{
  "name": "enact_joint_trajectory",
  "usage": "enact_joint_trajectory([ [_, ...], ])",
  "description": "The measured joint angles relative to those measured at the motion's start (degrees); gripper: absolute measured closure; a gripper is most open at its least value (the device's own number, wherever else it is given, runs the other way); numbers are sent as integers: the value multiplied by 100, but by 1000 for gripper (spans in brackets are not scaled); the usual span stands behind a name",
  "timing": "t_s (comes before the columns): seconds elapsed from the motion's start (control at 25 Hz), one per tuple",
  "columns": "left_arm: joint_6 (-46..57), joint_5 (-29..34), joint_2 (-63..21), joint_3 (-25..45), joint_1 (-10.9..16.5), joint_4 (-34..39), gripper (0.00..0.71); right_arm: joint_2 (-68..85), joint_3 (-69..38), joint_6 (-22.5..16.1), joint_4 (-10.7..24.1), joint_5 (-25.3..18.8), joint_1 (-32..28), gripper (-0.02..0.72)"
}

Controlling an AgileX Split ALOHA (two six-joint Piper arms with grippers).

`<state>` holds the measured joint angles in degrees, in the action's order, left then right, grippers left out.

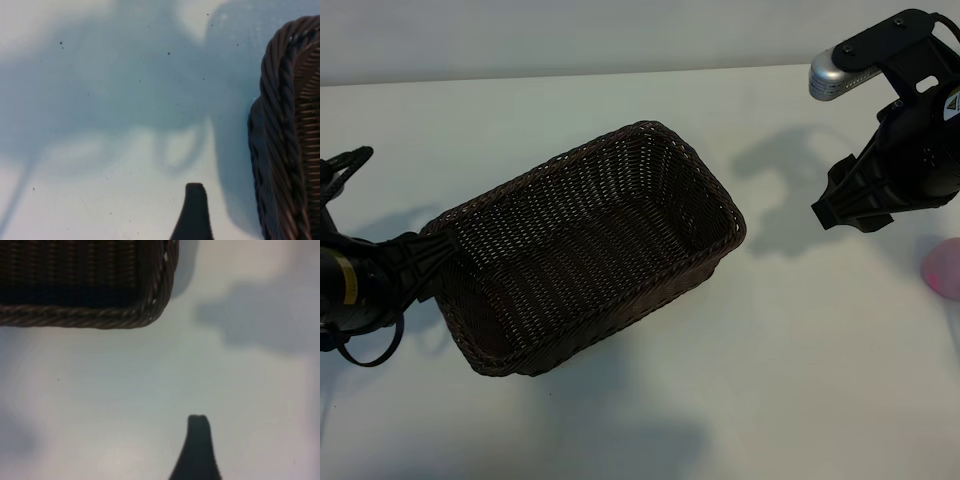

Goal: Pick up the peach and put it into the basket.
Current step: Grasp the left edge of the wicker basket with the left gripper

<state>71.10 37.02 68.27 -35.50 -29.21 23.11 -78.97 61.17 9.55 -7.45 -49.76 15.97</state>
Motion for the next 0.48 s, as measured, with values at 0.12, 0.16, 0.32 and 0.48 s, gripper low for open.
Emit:
enact_joint_trajectory([
  [0.12,0,-84,249,0,0,11,95,0,0,-5,0,-5,0,144],
  [0.16,19,-136,333,0,0,17,95,0,0,-5,0,-11,0,144],
  [0.32,66,-370,706,0,6,17,95,0,0,-5,0,-27,0,144],
  [0.48,73,-673,931,0,313,-17,95,0,0,-5,0,-42,0,144],
])
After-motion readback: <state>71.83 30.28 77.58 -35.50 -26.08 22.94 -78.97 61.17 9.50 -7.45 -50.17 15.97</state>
